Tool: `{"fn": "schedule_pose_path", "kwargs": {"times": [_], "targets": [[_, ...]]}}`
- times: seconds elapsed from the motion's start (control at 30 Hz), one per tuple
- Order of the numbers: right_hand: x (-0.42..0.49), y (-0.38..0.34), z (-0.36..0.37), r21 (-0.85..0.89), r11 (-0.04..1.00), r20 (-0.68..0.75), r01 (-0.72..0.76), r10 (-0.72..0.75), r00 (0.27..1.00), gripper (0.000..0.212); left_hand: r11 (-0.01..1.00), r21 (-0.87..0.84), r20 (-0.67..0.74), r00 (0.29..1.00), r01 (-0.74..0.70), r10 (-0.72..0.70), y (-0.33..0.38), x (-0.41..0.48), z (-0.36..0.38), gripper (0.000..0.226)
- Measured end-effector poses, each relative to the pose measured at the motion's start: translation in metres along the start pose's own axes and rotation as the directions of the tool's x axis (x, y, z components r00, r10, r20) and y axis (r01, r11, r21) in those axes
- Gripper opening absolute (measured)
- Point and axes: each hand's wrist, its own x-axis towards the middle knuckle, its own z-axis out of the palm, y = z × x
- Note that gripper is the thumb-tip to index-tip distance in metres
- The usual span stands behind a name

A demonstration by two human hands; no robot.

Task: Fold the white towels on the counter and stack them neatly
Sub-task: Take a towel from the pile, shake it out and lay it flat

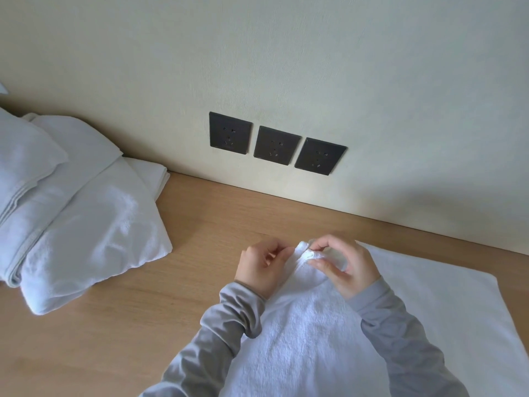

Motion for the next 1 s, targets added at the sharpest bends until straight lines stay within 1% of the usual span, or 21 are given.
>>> {"fn": "schedule_pose_path", "kwargs": {"times": [0.17,0.23,0.33,0.37,0.43,0.5,0.53,0.6,0.73,0.83,0.9,1.0], "targets": [[0.004,0.001,0.005,0.052,0.998,-0.001,-0.029,0.029,1.000,0.010,0.998,0.028,-0.007,0.999,-0.051,0.051,0.000,-0.005,0.002,0.012],[0.003,0.004,0.006,0.084,0.995,0.013,-0.055,0.054,0.998,0.014,0.998,0.021,0.000,0.998,-0.061,0.061,-0.001,-0.006,0.001,0.011],[0.002,0.011,0.007,0.099,0.988,0.134,-0.118,0.104,0.986,0.035,0.998,-0.019,0.016,0.998,-0.062,0.062,-0.003,-0.007,0.001,0.009],[0.002,0.013,0.007,0.099,0.986,0.178,-0.137,0.118,0.977,0.036,0.998,-0.038,0.028,0.998,-0.056,0.057,-0.003,-0.007,0.001,0.008],[0.005,0.016,0.005,0.075,0.986,0.208,-0.151,0.132,0.969,0.025,0.996,-0.078,0.063,0.997,-0.039,0.044,-0.004,-0.008,0.001,0.008],[0.008,0.017,0.001,0.059,0.991,0.192,-0.121,0.107,0.976,0.012,0.993,-0.114,0.096,0.995,-0.018,0.030,-0.005,-0.012,0.000,0.013],[0.010,0.017,-0.002,0.066,0.992,0.188,-0.107,0.093,0.978,0.009,0.992,-0.124,0.094,0.995,-0.018,0.030,-0.007,-0.015,-0.001,0.017],[0.010,0.018,-0.005,0.075,0.994,0.176,-0.083,0.068,0.982,0.010,0.993,-0.109,0.063,0.997,-0.037,0.044,-0.015,-0.024,-0.005,0.021],[0.010,0.021,-0.002,0.092,0.994,0.160,-0.063,0.048,0.986,0.013,0.997,0.044,0.052,0.997,-0.062,0.060,-0.032,-0.042,-0.010,0.028],[0.012,0.024,0.003,0.124,0.990,0.142,-0.065,0.047,0.989,0.015,0.992,0.104,0.015,0.997,-0.070,0.069,-0.041,-0.048,-0.011,0.034],[0.014,0.024,0.009,0.158,0.985,0.121,-0.067,0.049,0.992,0.020,0.993,0.116,-0.015,1.000,-0.025,0.027,-0.049,-0.053,-0.015,0.033],[0.022,0.027,0.009,0.196,0.979,0.044,-0.048,0.040,0.998,0.024,0.985,0.147,0.023,0.995,0.095,-0.099,-0.065,-0.061,-0.026,0.026]]}}
